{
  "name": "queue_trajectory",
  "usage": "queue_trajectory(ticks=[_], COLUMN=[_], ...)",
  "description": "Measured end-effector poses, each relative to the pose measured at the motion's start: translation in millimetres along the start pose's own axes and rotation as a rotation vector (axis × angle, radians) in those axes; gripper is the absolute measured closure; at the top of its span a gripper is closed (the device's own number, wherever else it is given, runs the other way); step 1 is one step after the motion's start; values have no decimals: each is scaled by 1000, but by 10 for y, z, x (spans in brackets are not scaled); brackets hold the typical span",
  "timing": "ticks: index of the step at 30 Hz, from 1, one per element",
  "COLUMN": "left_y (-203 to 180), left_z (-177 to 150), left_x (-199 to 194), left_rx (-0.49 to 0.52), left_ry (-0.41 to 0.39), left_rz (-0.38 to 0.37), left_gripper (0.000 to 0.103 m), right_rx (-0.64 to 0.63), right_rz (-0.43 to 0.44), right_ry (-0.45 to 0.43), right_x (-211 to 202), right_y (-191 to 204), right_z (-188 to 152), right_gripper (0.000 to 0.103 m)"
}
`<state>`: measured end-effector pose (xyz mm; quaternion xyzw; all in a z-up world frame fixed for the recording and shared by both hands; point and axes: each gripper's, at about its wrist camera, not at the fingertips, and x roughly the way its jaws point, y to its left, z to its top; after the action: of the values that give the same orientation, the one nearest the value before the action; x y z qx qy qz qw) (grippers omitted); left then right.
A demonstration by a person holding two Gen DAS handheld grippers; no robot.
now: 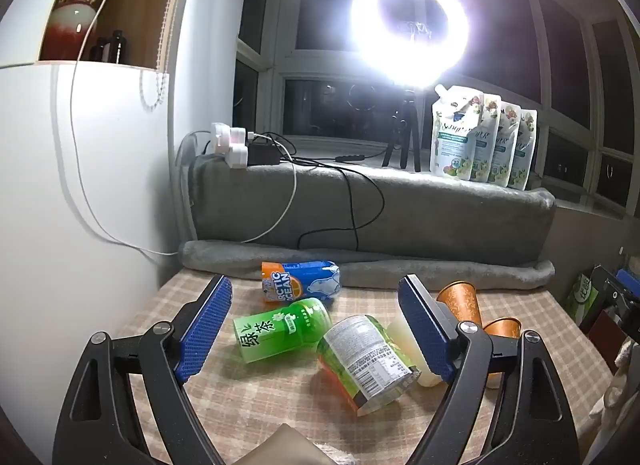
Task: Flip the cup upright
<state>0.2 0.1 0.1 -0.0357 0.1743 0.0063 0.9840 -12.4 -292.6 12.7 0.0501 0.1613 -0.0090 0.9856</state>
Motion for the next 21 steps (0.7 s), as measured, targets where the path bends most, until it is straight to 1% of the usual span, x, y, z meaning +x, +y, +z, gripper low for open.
queue_trajectory(ticks=[14,15,21], left_y=[60,-6,-7], left_z=[24,5,5], left_x=[45,2,6], left_rx=[0,-3,0], left_ry=[-2,-2,-1], left_rz=[-2,-3,-3], left_gripper=[18,18,18], right_rx=[0,1,-1], right_rz=[0,0,0], right_ry=[2,2,1], right_x=[5,3,15], right_y=[-3,-8,3], right_z=[-4,-9,-9], right_gripper=[0,0,0])
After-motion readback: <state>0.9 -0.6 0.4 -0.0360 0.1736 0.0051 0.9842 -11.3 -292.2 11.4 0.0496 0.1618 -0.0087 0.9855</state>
